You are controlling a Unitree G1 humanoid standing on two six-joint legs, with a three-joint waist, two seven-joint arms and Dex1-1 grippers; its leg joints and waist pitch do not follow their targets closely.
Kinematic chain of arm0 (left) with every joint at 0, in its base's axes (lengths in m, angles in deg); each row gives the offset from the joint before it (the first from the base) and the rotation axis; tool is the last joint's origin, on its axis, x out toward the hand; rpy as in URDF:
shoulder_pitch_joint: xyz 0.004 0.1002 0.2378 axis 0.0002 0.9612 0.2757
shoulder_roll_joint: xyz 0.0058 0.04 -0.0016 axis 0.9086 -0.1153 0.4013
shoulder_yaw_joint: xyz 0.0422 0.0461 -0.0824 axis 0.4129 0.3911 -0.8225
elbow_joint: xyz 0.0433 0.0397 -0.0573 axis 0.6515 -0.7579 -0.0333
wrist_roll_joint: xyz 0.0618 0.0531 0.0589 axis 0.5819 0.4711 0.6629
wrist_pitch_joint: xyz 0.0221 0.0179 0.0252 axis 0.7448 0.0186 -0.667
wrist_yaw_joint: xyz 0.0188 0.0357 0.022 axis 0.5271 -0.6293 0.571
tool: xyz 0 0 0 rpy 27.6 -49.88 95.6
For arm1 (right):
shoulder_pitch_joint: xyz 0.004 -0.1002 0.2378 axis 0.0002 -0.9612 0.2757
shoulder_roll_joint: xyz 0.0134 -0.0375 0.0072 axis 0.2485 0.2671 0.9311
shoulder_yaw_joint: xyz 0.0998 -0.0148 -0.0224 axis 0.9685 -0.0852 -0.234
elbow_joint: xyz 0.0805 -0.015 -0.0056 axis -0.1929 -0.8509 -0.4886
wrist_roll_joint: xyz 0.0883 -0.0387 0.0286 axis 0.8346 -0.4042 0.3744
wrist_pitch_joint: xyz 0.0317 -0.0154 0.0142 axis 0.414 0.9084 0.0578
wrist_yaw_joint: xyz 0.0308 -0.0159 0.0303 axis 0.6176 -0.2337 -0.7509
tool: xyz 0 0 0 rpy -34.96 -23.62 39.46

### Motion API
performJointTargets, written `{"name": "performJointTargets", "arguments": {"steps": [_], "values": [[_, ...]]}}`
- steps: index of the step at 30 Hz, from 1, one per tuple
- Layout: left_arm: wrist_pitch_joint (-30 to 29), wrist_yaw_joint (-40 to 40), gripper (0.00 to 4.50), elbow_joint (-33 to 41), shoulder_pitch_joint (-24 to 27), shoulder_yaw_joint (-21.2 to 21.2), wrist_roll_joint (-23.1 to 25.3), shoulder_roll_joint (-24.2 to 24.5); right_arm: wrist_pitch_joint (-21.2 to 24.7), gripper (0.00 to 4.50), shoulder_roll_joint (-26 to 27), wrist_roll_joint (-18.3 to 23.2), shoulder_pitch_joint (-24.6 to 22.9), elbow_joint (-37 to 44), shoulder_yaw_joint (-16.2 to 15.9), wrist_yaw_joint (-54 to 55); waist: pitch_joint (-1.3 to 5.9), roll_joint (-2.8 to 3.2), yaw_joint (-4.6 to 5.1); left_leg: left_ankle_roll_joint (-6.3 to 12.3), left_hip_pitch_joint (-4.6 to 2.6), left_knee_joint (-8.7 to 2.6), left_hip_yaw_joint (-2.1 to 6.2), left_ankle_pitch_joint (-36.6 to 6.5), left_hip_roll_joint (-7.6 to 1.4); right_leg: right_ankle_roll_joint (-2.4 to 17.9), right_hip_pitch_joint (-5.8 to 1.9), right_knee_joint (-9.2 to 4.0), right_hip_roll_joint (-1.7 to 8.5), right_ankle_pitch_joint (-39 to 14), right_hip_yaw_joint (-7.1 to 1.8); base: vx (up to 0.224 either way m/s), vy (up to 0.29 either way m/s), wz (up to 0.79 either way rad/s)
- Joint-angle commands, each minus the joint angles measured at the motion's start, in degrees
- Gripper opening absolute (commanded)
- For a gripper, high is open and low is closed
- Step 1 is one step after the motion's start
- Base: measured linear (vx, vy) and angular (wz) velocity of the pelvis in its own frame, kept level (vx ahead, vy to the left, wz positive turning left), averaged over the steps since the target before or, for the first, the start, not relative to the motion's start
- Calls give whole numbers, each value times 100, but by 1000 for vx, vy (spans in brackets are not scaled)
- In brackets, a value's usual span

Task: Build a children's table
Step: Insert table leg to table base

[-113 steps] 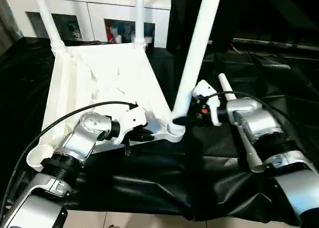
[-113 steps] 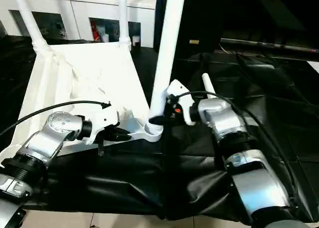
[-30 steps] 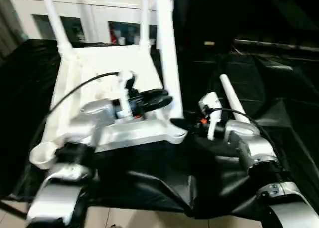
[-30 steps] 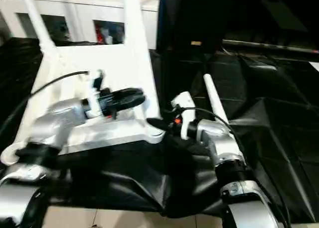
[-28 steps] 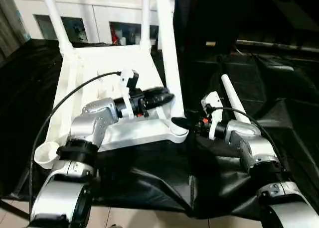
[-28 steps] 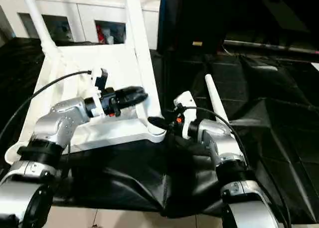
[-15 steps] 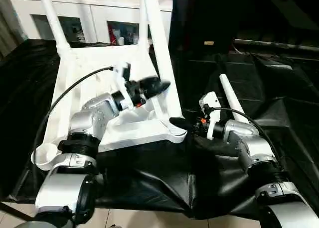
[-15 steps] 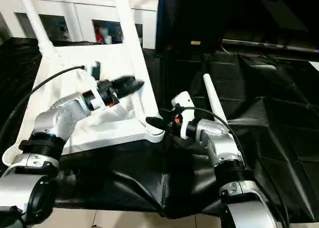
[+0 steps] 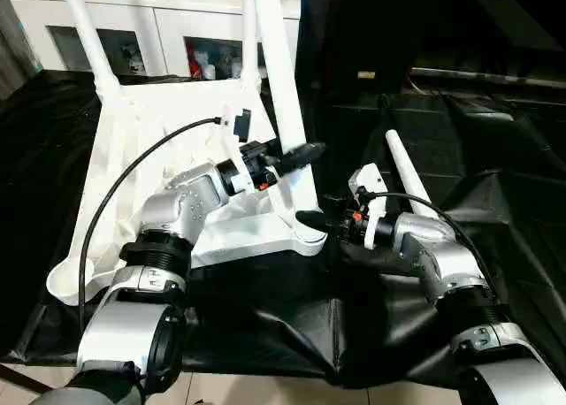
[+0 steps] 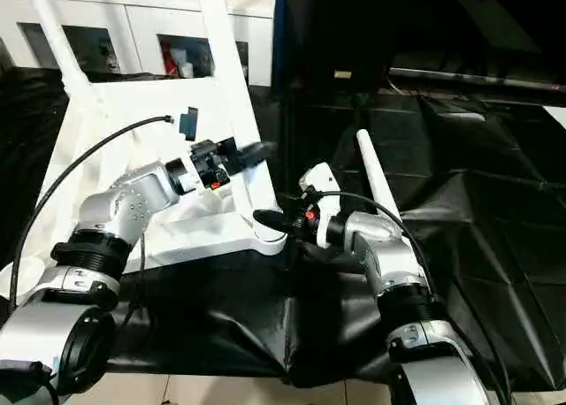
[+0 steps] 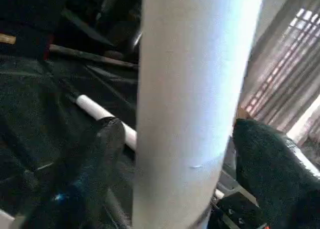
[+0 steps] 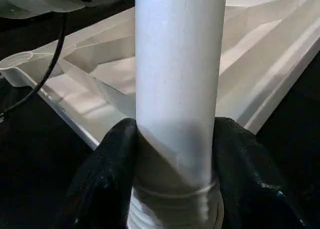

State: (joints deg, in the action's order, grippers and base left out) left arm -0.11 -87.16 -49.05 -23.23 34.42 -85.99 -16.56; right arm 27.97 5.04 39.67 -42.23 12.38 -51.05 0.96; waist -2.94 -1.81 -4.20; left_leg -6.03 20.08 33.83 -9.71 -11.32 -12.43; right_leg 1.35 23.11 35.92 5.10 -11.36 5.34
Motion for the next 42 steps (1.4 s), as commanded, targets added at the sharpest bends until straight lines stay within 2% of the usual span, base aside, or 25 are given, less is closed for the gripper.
{"name": "performJointTargets", "arguments": {"steps": [1, 3, 6, 8, 9, 12, 20, 26, 32, 33, 37, 39, 42], "values": [[-107, 25, 367, 146, -112, -80, -132, -13, 76, 193, -4, -115, -16, -54, -126, -65, 379, 36, -14, 437, 19, -348, -37, -559, -63, 1503, -400, -402, 296, -312, -297, 0, 0, 0], [-96, 53, 366, 123, -145, -124, -158, -24, 72, 193, -8, -111, -7, -64, -127, -64, 375, 32, -15, 428, 21, -352, -37, -596, -59, 1501, -402, -410, 293, -372, -296, 0, 0, 0], [-111, 84, 329, 69, -236, -270, -285, -18, 56, 193, -13, -108, 13, -91, -135, -54, 375, 38, -14, 418, 21, -356, -32, -596, -63, 1474, -400, -412, 294, -408, -296, 0, 0, 0], [-182, 73, 326, 83, -255, -318, -346, -8, 56, 193, -15, -105, 16, -93, -136, -57, 374, 34, -11, 408, 20, -356, -33, -606, -62, 1475, -400, -411, 292, -414, -294, 0, 0, 0], [-197, 68, 304, 97, -258, -310, -335, 2, 51, 193, -17, -108, 16, -97, -139, -58, 372, 35, -11, 404, 18, -357, -34, -617, -60, 1473, -398, -413, 289, -425, -294, 0, 0, 0], [-243, 41, 292, 147, -250, -274, -312, 9, 39, 193, -16, -113, 19, -108, -145, -57, 371, 29, -10, 411, 25, -355, -35, -601, -59, 1471, -405, -411, 295, -411, -298, 0, 0, 0], [-350, 66, 212, 276, -257, -192, -273, -46, 21, 193, -20, -114, 8, -98, -157, -51, 373, 29, 11, 431, 31, -353, -34, -581, -57, 1479, -409, -413, 292, -394, -296, 0, 0, 0], [-321, 64, 196, 367, -243, -116, -204, -6, 11, 193, -42, -125, -10, -72, -166, -53, 383, 38, 33, 482, 29, -348, -31, -504, -66, 1554, -413, -390, 292, -173, -292, 0, 0, 0], [-144, -32, 191, 623, -116, 156, 9, 16, -216, 193, -89, -289, -6, -119, -191, 135, 374, 25, 43, 471, 27, -351, -36, -564, -66, 1527, -410, -407, 299, -306, -295, 0, 0, 0], [-129, -35, 189, 646, -107, 175, 24, 15, -199, 228, -85, -268, -2, -120, -174, 130, 367, 26, 44, 452, 26, -358, -34, -595, -73, 1511, -404, -413, 303, -371, -296, 0, 0, 0], [-45, 65, 187, 807, -75, 272, 164, 1, 2, 263, -102, -84, 57, 22, -45, 50, 362, 23, 49, 417, 25, -362, -34, -677, -70, 1434, -403, -437, 302, -589, -299, 0, 0, 0], [-30, 85, 185, 905, -69, 350, 217, 20, 178, 303, -145, -17, 138, 168, -20, 19, 376, 4, 46, 455, 32, -350, -35, -522, -69, 1459, -410, -410, 292, -373, -302, 0, 0, 0], [-39, 76, 185, 967, -55, 427, 266, 43, 303, 309, -172, 48, 217, 235, -5, -22, 383, 10, 49, 501, 27, -346, -34, -438, -71, 1529, -404, -382, 287, -176, -298, 0, 0, 0]]}}
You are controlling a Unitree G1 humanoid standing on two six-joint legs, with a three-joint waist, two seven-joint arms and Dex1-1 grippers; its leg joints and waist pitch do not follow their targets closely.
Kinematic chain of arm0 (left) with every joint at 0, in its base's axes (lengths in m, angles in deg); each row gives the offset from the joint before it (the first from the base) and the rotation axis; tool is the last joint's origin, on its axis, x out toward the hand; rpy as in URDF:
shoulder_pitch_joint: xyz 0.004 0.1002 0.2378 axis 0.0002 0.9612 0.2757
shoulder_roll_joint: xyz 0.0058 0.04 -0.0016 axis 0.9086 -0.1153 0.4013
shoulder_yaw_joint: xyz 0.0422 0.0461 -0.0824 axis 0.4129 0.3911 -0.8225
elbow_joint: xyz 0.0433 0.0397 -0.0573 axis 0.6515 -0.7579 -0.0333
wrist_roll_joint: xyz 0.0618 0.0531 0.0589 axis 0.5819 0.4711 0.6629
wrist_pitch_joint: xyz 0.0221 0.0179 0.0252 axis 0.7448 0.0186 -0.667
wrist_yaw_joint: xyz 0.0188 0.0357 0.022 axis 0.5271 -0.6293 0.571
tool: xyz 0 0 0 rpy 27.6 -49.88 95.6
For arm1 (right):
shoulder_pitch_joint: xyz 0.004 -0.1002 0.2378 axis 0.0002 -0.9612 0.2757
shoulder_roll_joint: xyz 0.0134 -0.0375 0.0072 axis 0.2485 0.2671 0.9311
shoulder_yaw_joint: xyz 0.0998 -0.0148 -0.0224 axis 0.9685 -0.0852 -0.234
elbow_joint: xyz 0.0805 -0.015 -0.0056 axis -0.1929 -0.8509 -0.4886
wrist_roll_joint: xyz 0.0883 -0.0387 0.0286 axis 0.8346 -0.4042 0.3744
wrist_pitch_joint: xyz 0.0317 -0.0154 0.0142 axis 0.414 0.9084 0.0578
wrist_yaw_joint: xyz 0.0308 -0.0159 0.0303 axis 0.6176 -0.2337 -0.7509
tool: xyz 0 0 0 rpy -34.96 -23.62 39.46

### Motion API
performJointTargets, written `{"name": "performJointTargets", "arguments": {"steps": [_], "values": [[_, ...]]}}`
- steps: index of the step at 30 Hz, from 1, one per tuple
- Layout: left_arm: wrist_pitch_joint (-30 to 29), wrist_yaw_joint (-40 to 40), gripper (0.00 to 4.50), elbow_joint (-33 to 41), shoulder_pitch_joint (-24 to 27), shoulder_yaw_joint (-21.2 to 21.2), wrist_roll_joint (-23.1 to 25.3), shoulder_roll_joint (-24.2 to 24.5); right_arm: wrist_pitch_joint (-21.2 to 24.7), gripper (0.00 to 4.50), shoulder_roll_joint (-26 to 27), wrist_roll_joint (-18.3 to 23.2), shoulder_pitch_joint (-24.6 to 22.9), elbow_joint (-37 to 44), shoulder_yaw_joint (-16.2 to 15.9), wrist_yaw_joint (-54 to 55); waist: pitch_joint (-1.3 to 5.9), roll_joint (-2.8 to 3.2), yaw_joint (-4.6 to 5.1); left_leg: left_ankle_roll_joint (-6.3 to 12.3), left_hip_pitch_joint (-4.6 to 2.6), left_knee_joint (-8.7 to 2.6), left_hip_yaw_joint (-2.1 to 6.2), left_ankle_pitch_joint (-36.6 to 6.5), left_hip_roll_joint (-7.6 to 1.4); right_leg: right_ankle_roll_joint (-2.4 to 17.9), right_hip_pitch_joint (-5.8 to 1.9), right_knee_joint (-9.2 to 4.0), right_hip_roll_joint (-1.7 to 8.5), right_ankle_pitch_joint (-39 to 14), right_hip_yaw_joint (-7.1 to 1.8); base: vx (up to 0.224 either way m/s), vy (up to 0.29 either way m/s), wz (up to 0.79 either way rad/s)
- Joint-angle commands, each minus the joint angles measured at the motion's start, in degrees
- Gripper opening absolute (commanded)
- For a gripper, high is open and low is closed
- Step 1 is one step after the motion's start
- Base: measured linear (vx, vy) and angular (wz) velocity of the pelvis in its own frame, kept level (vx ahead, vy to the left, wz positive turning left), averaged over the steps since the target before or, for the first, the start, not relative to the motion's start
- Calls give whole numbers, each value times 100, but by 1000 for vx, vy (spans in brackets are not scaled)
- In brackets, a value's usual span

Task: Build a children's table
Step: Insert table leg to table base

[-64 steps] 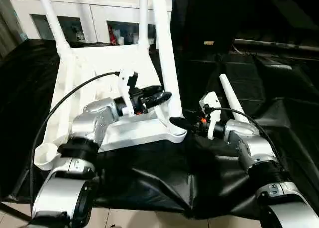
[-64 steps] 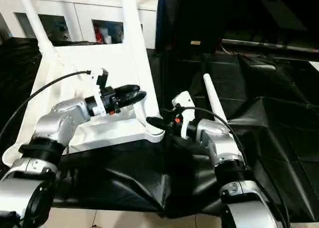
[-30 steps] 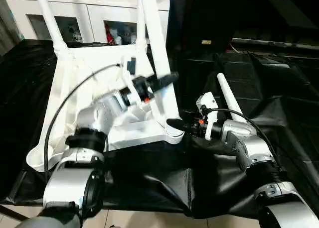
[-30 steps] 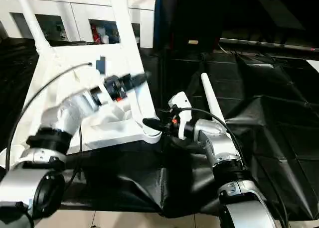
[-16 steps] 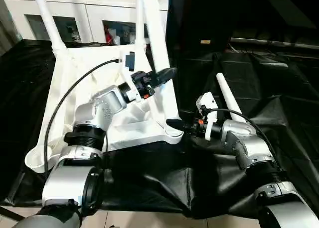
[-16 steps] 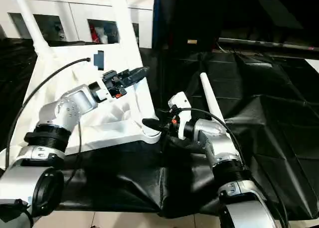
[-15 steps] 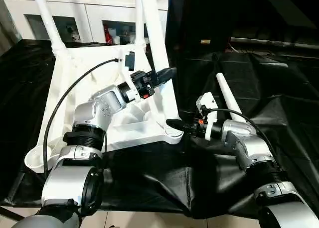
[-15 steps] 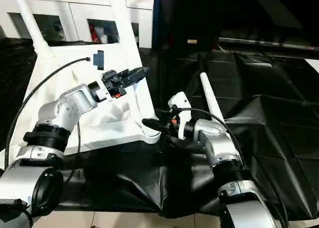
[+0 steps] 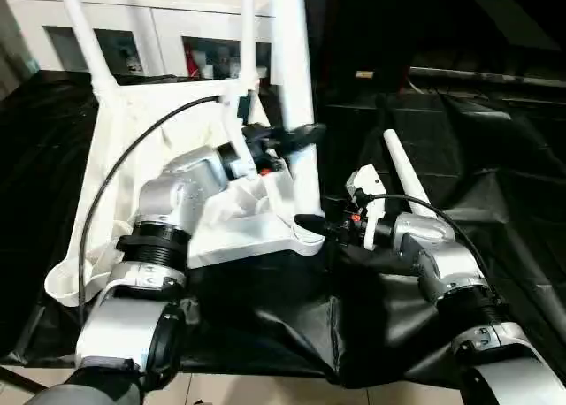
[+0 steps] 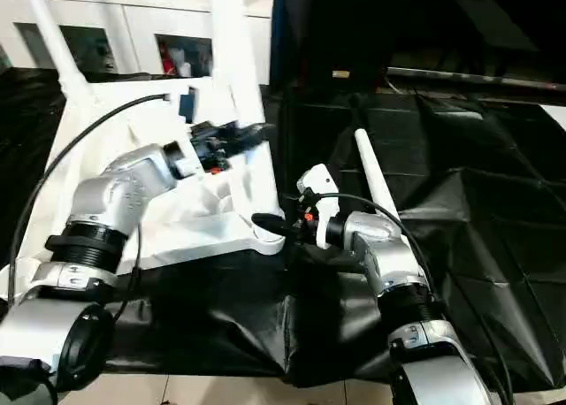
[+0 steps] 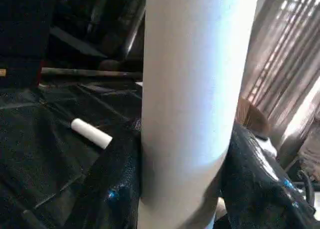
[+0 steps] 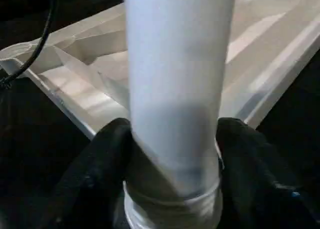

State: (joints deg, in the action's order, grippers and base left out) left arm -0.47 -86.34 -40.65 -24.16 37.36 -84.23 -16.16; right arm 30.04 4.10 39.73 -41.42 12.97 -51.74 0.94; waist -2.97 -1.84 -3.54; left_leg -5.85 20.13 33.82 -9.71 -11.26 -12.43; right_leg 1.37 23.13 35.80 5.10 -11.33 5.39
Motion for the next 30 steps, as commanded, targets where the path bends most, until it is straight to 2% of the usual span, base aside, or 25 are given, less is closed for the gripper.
{"name": "performJointTargets", "arguments": {"steps": [1, 6, 12, 17, 18, 22, 24, 27, 30], "values": [[-10, 71, 185, 212, 60, 239, 198, 16, 265, 310, -97, 123, 243, 266, 65, -86, 393, 14, -19, 493, 22, -339, -35, -430, -71, 1536, -413, -365, 290, -136, -305, 0, 0, 0], [46, 245, 184, 424, 143, 377, 371, -18, 396, 310, -81, 98, 397, 368, 37, -27, 380, -10, -13, 493, 28, -340, -39, -460, -71, 1495, -411, -374, 296, -239, -305, 0, 0, 0], [17, 315, 183, 604, 233, 478, 410, -25, 514, 310, -39, -9, 393, 410, -10, 217, 380, -2, -13, 386, 22, -344, -41, -477, -66, 1433, -401, -382, 285, -342, -309, 0, 0, 0], [22, 324, 183, 608, 230, 487, 411, -25, 628, 310, -28, -3, 358, 436, -51, 239, 381, 1, -9, 376, 23, -343, -41, -485, -62, 1414, -402, -383, 281, -329, -309, 0, 0, 0], [23, 333, 183, 619, 233, 489, 414, -25, 675, 283, -21, 11, 344, 452, -67, 233, 382, 0, -12, 377, 23, -341, -42, -476, -60, 1413, -403, -383, 282, -315, -310, 0, 0, 0], [32, 335, 182, 620, 220, 521, 402, -9, 779, 269, 26, 21, 327, 486, -99, 227, 381, 9, -12, 366, 22, -344, -40, -509, -62, 1406, -400, -385, 283, -337, -308, 0, 0, 0], [34, 328, 182, 607, 214, 521, 405, -6, 781, 238, 23, 2, 329, 468, -124, 209, 383, 11, -16, 351, 23, -346, -37, -504, -65, 1406, -403, -385, 287, -348, -309, 0, 0, 0], [48, 326, 182, 582, 205, 522, 419, -1, 802, 230, 10, -16, 330, 462, -154, 182, 386, 10, -17, 348, 19, -342, -38, -468, -61, 1417, -404, -378, 284, -271, -311, 0, 0, 0], [69, 325, 182, 551, 198, 523, 432, 4, 827, 196, -2, -38, 325, 465, -181, 154, 386, 11, -13, 351, 27, -341, -38, -461, -58, 1422, -410, -373, 282, -241, -310, 0, 0, 0]]}}
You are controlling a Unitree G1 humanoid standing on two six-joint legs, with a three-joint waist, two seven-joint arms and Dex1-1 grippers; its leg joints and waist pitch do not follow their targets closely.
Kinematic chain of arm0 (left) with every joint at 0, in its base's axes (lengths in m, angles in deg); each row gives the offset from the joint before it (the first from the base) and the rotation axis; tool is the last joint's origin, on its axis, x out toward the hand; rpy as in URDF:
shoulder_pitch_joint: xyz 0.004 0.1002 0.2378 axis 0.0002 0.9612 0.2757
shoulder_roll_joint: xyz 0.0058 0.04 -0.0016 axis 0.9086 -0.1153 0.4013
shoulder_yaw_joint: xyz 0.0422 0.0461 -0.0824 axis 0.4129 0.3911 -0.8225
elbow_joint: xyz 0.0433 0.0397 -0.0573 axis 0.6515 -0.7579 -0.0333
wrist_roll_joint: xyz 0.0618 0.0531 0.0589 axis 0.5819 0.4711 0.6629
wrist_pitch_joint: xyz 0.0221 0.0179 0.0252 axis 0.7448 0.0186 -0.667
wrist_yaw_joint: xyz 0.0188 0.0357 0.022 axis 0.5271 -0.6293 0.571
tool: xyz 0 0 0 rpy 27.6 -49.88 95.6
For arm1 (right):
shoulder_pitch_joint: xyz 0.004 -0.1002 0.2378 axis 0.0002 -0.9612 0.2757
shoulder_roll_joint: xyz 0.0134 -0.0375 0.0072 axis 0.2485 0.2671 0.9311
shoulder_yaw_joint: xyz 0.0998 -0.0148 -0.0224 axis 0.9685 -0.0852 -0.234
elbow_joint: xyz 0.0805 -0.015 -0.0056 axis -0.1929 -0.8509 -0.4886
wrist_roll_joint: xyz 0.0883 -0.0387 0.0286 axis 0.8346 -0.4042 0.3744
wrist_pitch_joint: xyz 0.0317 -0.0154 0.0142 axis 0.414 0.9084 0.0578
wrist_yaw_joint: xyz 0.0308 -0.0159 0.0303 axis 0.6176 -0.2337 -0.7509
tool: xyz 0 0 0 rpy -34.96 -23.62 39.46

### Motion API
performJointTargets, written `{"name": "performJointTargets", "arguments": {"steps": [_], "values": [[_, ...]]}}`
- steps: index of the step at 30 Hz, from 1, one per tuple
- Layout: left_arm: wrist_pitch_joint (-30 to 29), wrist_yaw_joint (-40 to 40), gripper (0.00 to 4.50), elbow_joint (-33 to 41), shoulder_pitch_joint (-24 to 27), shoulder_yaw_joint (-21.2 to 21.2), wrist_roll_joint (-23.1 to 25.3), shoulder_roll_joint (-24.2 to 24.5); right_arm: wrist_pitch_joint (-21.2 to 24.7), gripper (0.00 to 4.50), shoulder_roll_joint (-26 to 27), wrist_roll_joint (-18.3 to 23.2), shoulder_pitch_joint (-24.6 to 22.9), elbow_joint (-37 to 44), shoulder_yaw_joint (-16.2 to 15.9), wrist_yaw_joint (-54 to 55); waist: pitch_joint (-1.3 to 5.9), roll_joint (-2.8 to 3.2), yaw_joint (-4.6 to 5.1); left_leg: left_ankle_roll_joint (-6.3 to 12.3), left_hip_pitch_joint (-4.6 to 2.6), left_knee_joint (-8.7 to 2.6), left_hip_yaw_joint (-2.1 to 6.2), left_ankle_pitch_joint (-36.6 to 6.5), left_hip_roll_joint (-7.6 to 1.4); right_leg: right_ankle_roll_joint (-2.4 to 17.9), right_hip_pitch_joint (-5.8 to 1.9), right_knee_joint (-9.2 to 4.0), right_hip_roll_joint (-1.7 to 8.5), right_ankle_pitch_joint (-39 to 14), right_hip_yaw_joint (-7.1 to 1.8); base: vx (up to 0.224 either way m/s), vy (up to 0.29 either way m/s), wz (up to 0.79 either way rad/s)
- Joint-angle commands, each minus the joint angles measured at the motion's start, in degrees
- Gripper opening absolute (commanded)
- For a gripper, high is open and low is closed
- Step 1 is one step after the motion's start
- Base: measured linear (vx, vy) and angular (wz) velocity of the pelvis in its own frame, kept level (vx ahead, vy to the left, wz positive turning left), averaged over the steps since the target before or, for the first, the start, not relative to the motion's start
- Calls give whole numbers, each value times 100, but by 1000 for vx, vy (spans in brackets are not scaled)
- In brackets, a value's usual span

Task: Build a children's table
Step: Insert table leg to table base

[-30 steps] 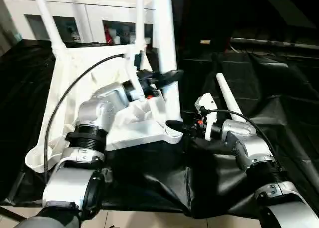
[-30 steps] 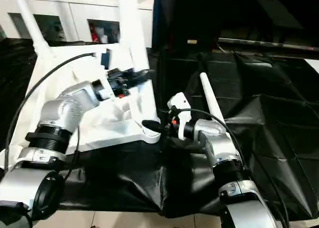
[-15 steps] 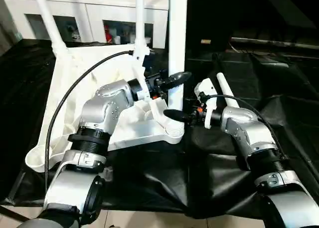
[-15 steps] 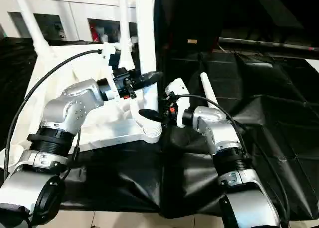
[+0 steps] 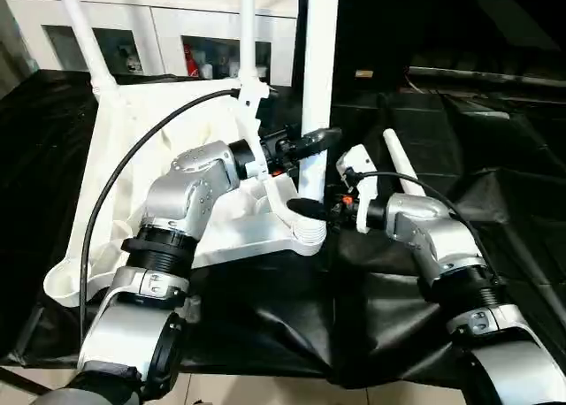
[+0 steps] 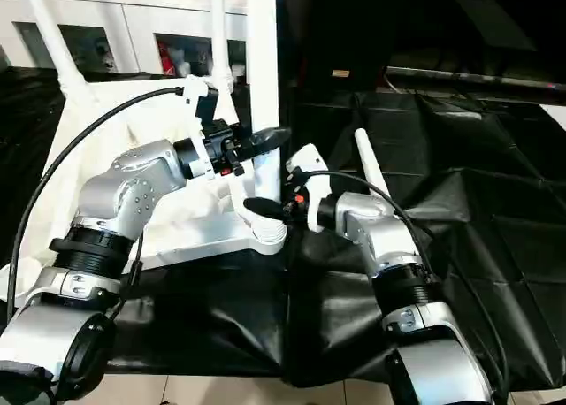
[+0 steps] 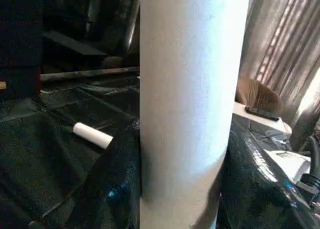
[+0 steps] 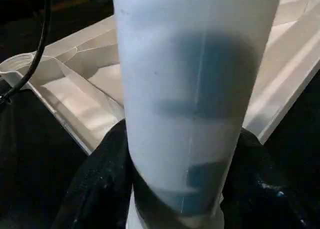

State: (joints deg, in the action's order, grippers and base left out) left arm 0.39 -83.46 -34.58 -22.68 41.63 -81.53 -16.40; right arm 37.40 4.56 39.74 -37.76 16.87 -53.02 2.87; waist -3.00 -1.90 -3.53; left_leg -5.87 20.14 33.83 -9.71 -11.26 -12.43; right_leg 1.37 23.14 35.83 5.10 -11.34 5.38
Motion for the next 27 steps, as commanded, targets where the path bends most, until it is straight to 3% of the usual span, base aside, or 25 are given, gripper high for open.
{"name": "performJointTargets", "arguments": {"steps": [1, 16, 19, 27], "values": [[-10, 35, 182, -66, 49, 99, 160, 31, 102, 195, -52, -40, -47, 83, -58, -43, 391, 17, -15, 360, 25, -340, -39, -445, -58, 1427, -408, -375, 281, -211, -310, 0, 0, 0], [-6, -27, 182, -91, 49, 134, 128, 67, -90, 188, -98, -187, -70, -7, -160, 3, 393, 16, -18, 366, 24, -335, -40, -425, -56, 1438, -412, -369, 283, -184, -310, 0, 0, 0], [6, -45, 182, -98, 44, 153, 142, 70, -121, 258, -64, -182, -39, -104, -108, 90, 387, 21, -13, 346, 19, -338, -42, -493, -56, 1414, -406, -384, 282, -304, -310, 0, 0, 0], [-21, -139, 182, -78, 60, 195, 136, 84, -217, 299, -5, -177, 17, -184, -77, 211, 396, 29, -11, 336, 21, -335, -39, -440, -55, 1447, -409, -365, 277, -176, -308, 0, 0, 0]]}}
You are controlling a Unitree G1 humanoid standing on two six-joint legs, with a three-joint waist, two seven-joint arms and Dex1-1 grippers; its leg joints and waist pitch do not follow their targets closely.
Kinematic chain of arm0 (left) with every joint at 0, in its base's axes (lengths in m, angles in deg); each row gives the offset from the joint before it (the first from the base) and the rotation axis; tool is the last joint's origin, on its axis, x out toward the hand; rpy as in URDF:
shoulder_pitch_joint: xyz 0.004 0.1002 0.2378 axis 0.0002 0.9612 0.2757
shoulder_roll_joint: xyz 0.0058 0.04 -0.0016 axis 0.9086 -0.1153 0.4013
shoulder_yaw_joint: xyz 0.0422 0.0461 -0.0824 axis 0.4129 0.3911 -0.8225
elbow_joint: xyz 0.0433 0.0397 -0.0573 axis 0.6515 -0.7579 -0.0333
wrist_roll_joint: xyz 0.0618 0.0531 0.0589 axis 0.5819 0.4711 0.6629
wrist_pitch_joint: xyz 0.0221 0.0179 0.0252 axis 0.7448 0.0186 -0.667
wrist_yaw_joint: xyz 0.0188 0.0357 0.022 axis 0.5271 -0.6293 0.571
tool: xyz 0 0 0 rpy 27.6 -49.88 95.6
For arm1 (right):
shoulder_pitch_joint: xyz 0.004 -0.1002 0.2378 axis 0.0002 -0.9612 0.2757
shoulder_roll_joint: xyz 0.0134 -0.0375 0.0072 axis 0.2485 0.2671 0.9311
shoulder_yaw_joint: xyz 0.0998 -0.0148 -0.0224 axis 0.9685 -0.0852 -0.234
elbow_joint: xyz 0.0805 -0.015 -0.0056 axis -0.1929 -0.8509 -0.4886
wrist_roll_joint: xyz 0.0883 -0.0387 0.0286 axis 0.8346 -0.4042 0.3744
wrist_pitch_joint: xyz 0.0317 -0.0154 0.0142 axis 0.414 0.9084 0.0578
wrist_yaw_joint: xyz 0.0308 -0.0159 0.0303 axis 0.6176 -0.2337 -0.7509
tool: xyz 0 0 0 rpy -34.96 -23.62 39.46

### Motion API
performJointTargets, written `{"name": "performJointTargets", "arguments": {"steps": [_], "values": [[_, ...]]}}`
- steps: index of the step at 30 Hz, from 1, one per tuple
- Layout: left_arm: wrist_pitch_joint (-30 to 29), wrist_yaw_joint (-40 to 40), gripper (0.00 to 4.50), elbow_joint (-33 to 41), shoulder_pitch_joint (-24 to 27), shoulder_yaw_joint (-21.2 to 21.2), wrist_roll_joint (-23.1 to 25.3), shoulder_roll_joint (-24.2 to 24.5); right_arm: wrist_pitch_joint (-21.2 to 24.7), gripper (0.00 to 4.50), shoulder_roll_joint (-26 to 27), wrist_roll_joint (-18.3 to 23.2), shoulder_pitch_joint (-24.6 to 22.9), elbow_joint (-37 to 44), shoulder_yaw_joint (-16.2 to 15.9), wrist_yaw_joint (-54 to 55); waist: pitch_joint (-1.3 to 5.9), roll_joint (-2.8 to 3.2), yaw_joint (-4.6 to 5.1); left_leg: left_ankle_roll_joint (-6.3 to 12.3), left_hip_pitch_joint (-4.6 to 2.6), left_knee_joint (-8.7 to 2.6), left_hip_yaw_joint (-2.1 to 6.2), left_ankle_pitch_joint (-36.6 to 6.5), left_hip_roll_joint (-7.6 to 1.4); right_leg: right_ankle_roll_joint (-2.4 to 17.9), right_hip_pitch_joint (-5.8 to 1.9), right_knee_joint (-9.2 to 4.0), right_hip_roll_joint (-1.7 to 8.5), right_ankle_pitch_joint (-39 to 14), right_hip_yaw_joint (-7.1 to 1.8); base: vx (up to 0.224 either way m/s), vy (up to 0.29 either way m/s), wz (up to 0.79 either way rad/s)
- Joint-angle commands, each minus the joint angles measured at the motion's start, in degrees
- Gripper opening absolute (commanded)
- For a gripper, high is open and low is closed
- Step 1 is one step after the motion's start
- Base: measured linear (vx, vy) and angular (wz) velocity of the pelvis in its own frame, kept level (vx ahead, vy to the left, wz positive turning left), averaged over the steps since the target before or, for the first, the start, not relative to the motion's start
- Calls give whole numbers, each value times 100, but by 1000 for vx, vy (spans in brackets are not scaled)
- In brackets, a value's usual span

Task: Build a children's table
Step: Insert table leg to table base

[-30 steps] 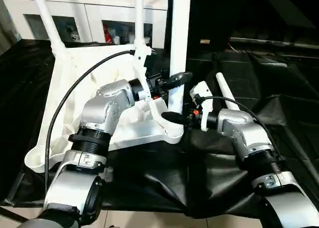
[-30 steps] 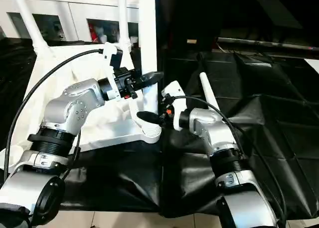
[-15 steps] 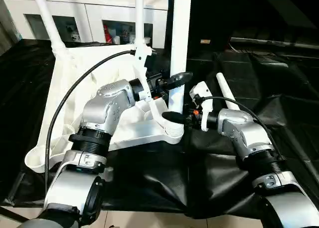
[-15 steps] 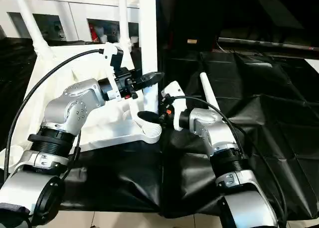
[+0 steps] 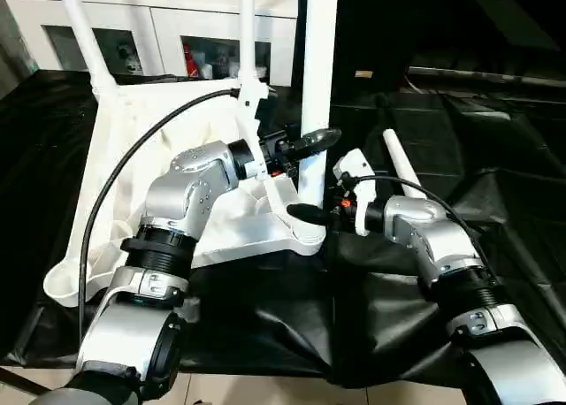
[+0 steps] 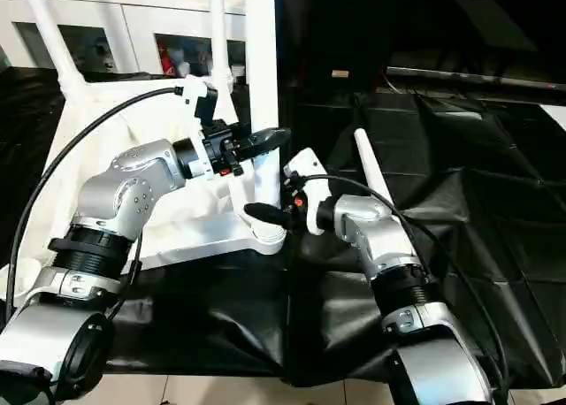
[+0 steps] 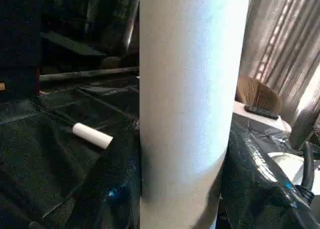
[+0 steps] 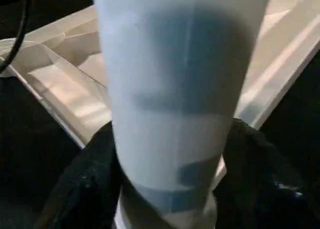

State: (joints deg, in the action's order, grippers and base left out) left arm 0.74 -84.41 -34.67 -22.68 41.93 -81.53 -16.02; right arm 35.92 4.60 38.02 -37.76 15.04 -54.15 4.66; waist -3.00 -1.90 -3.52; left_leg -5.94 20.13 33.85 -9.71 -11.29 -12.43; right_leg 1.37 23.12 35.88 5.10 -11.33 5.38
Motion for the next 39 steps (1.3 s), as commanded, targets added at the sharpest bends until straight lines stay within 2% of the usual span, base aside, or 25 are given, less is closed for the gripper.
{"name": "performJointTargets", "arguments": {"steps": [1, 7, 8, 17, 27, 29, 30, 32, 33, 37, 39], "values": [[-60, -53, 182, -67, 67, 170, 136, 48, -72, 299, 6, 14, 31, -12, 51, 23, 396, 35, -15, 351, 22, -336, -39, -439, -53, 1455, -410, -371, 278, -172, -309, 0, 0, 0], [-66, -83, 182, -75, 72, 173, 131, 68, -35, 299, 41, 45, 39, -40, 31, -48, 397, 36, -15, 347, 15, -340, -37, -463, -60, 1477, -409, -366, 278, -137, -309, 0, 0, 0], [-68, -87, 182, -75, 71, 172, 130, 71, -28, 271, 49, 55, 36, -45, 27, -66, 397, 34, -13, 352, 16, -339, -37, -467, -59, 1478, -410, -365, 275, -139, -308, 0, 0, 0], [-114, -144, 182, -74, 58, 183, 104, 88, -31, 195, 69, 82, 41, -78, 32, -144, 401, 38, -14, 354, 16, -337, -37, -433, -59, 1497, -412, -358, 279, -78, -309, 0, 0, 0], [-132, -285, 182, 56, 155, 290, 118, 127, -105, 193, 78, 94, 43, -119, 51, -149, 400, 48, -4, 339, 20, -338, -34, -461, -59, 1484, -416, -362, 280, -121, -308, 0, 0, 0], [-187, -278, 238, 98, 164, 296, 100, 126, -126, 193, 81, 97, 30, -117, 55, -145, 399, 46, -2, 342, 20, -337, -34, -462, -58, 1495, -416, -360, 278, -101, -307, 0, 0, 0], [-298, -348, 252, 152, 173, 283, 7, 115, -141, 193, 86, 100, 19, -116, 62, -134, 401, 62, -4, 339, 16, -339, -33, -472, -62, 1509, -415, -357, 280, -94, -307, 0, 0, 0], [-455, -456, 254, 259, 192, 272, -125, 122, -155, 193, 87, 102, 5, -112, 67, -128, 398, 57, 2, 334, 18, -340, -36, -481, -59, 1538, -414, -358, 279, -90, -306, 0, 0, 0], [-461, -549, 281, 341, 222, 258, -207, 123, -167, 193, 90, 106, -6, -108, 76, -118, 396, 54, 6, 333, 17, -338, -38, -494, -55, 1543, -416, -357, 277, -107, -307, 0, 0, 0], [260, -543, 304, 236, 275, -96, -363, -44, -189, 193, 101, 131, -31, -102, 119, -81, 403, 72, 12, 363, 21, -334, -35, -486, -57, 1567, -421, -363, 273, -6, -308, 0, 0, 0], [507, -717, 305, 176, 330, -463, -709, -126, -201, 193, 103, 144, -55, -99, 141, -66, 400, 65, 6, 358, 32, -337, -36, -519, -52, 1574, -431, -362, 278, -32, -307, 0, 0, 0]]}}
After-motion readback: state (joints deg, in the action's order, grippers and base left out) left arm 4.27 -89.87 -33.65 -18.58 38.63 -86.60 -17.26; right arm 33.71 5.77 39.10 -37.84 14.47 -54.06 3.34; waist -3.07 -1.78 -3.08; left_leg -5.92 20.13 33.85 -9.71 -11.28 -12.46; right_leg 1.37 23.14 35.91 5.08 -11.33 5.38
